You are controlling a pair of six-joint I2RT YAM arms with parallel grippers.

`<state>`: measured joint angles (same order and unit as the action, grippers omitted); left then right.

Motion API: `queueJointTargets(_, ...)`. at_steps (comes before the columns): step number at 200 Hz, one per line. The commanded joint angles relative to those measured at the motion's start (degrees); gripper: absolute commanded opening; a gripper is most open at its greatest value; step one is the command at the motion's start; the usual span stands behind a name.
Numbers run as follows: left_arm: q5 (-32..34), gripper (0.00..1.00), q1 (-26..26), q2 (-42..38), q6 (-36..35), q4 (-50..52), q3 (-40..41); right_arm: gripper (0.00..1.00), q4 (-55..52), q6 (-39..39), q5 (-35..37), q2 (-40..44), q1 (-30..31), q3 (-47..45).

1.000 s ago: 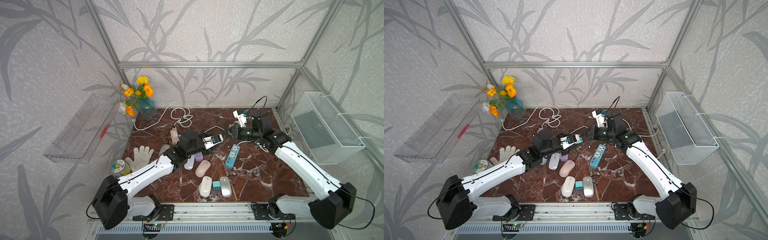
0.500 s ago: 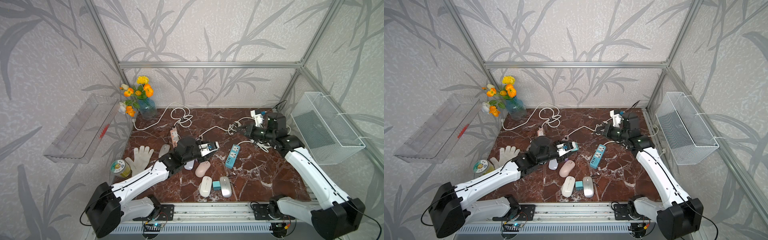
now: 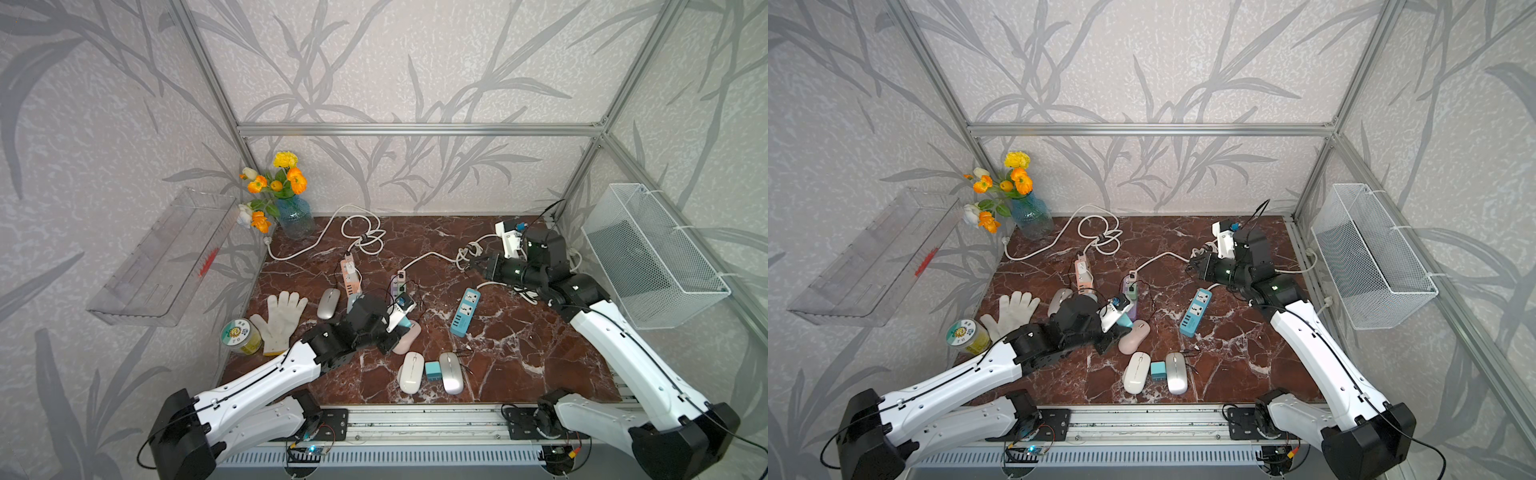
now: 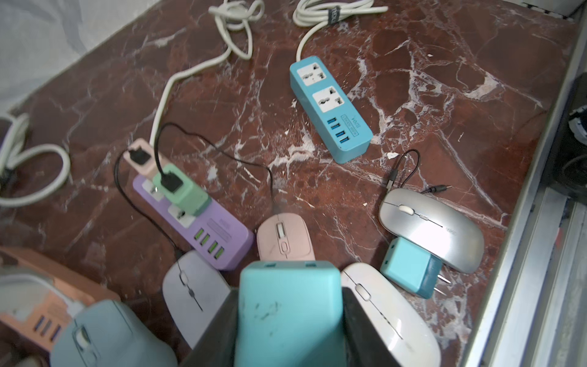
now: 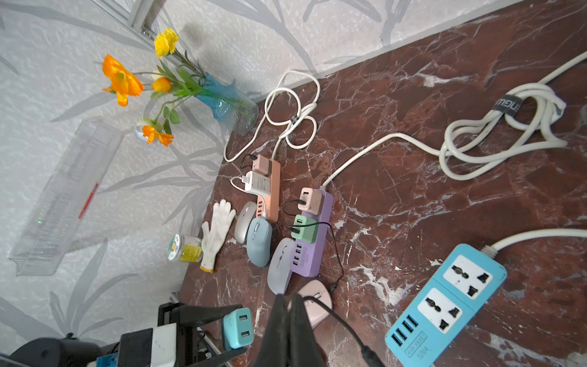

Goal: Unplug the wireless mouse
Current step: Place the plug at the center of the board.

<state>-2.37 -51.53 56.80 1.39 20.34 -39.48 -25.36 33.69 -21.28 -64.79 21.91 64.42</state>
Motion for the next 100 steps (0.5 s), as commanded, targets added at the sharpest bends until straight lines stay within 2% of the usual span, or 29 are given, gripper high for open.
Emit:
queueJointTargets(1,13.3,0.00,-8.2,-0.8,23.5,12.4,-1.3,0.00,-1.5,-2.8,5.3,1.0,1.1,-1.7)
queueJointTargets(23,16.5,0.00,-12.8,0.9,37.4,15.6,0.9,0.00,-1.4,-5.0,5.1,1.1,2.8,-2.4)
queueJointTargets(42,18.2,0.00,-13.5,3.5,46.1,16.1,2.9,0.00,-2.3,-7.5,5.3,1.1,4.9,-2.6)
queueJointTargets(91,17.3,0.00,-13.5,8.2,51.7,7.4,8.2,0.00,-2.8,-7.8,4.2,3.3,6.3,-5.3)
queueJointTargets(100,16.8,0.04,-13.4,8.9,51.9,6.2,8.9,0.00,-2.7,-7.7,4.2,3.6,6.5,-5.6)
